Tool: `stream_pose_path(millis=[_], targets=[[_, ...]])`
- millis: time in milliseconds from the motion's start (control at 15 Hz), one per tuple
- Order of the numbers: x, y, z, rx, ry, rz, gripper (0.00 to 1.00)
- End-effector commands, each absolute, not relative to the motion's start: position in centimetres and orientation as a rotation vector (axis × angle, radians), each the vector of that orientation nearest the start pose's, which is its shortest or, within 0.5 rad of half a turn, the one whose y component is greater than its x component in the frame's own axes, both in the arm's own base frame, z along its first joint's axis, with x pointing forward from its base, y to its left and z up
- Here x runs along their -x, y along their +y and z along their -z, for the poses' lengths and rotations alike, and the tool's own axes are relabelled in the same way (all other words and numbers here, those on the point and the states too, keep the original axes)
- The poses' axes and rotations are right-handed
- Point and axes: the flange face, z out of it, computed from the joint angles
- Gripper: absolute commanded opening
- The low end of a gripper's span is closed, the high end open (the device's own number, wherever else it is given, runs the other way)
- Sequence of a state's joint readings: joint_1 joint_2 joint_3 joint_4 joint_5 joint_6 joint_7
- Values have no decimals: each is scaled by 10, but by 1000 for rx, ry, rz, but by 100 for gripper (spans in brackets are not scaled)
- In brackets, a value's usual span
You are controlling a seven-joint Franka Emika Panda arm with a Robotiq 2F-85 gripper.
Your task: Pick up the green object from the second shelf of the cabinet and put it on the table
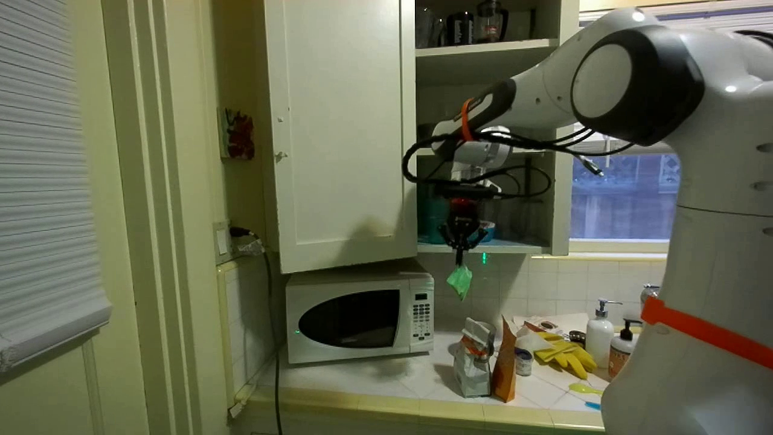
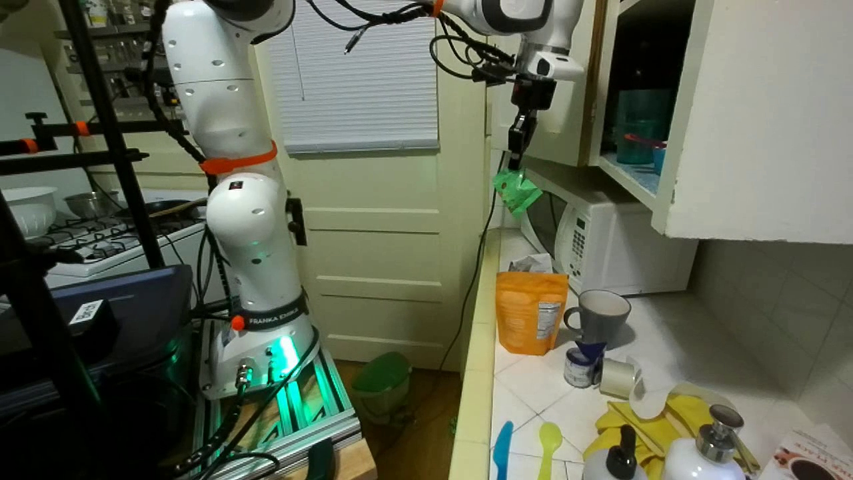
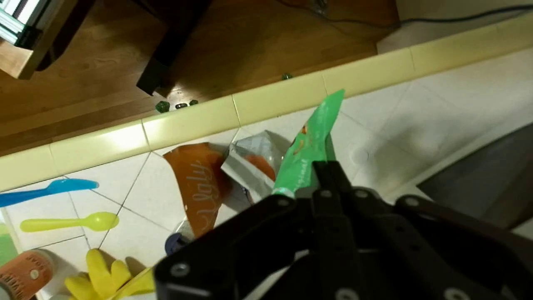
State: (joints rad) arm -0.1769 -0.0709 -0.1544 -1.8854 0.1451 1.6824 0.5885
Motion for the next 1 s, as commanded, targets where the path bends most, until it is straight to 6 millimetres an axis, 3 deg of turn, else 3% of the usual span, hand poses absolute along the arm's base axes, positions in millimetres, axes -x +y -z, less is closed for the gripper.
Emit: stream_pose_path(millis=[0, 67, 200, 467, 667, 933], targets=[[-525, -144, -472, 2735, 1174, -450, 0], [-517, -146, -489, 2725, 1268, -339, 1], [-526, -141, -465, 2748, 1220, -416, 0], [-519, -131, -464, 3021, 969, -340, 0], [-525, -112, -457, 3112, 805, -157, 0], [-533, -96, -440, 3067, 666, 93, 0]])
